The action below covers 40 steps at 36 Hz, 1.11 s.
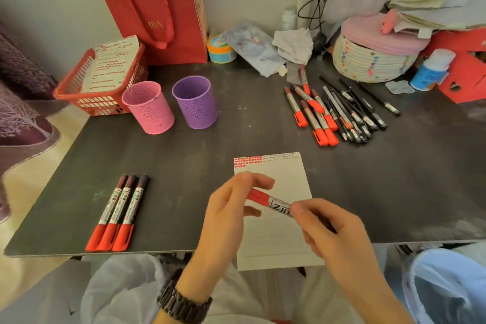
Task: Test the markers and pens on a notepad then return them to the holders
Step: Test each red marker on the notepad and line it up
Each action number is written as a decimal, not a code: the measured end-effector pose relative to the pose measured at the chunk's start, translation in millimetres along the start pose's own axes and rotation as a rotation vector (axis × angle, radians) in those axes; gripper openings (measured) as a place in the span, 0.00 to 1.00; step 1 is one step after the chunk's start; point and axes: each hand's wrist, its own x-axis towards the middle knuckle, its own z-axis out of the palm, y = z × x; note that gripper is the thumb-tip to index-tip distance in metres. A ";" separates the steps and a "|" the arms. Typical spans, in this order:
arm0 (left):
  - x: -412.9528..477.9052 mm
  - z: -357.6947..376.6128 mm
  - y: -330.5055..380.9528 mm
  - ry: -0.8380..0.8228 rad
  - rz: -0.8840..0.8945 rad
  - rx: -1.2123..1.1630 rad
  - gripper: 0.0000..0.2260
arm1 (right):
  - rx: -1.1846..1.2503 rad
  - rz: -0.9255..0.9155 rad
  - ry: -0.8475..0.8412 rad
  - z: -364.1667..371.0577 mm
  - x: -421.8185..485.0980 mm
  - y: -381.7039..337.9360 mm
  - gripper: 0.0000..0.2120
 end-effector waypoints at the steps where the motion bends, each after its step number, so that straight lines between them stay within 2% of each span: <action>1: -4.0 -7.6 -3.7 -0.024 -0.004 0.059 0.16 | -0.022 -0.021 -0.006 -3.1 3.2 -1.1 0.16; 4: -16.6 -29.7 -10.2 -0.067 -0.042 0.124 0.13 | -0.036 -0.049 0.012 -5.5 15.3 -3.0 0.05; 5: -21.6 -36.5 -12.1 -0.068 -0.055 0.133 0.12 | -0.013 -0.052 0.025 -3.5 19.7 -3.4 0.04; 8: -37.7 -50.5 -17.3 -0.072 -0.092 0.156 0.10 | 0.066 -0.066 0.037 10.7 31.2 -2.9 0.16; 10: -47.7 -57.3 -19.5 -0.036 -0.099 0.194 0.12 | 0.056 -0.086 0.009 28.5 37.5 -3.4 0.16; 12: -55.2 -64.6 -19.9 0.028 -0.083 0.245 0.13 | 0.023 -0.109 -0.021 47.8 43.0 -4.3 0.13; 16: -66.8 -86.6 -13.5 0.145 -0.054 0.296 0.13 | -0.012 -0.142 -0.098 85.1 56.8 -9.1 0.14; 19: -73.2 -111.2 -14.1 0.284 0.023 0.469 0.12 | -0.012 -0.153 -0.151 110.6 71.0 -8.4 0.08; 22: -78.1 -141.5 -19.4 0.451 0.148 0.730 0.11 | -0.056 -0.145 -0.205 135.3 85.9 -7.2 0.09; 24: -79.6 -162.0 -26.0 0.495 0.180 0.870 0.14 | -0.061 -0.126 -0.242 151.8 94.4 -5.4 0.13; 27: -78.0 -185.0 -39.7 0.486 0.183 1.009 0.17 | -0.138 -0.087 -0.284 176.5 105.6 -0.2 0.17; 30: -73.5 -194.7 -52.2 0.417 0.124 1.061 0.22 | -0.212 -0.042 -0.328 198.1 114.9 7.3 0.16; 35: -71.0 -192.7 -74.7 0.341 0.059 1.121 0.22 | -0.282 -0.012 -0.352 221.0 118.8 13.6 0.12; 40: -71.0 -189.4 -80.5 0.353 0.028 1.171 0.22 | -0.357 -0.040 -0.323 226.6 119.6 13.1 0.15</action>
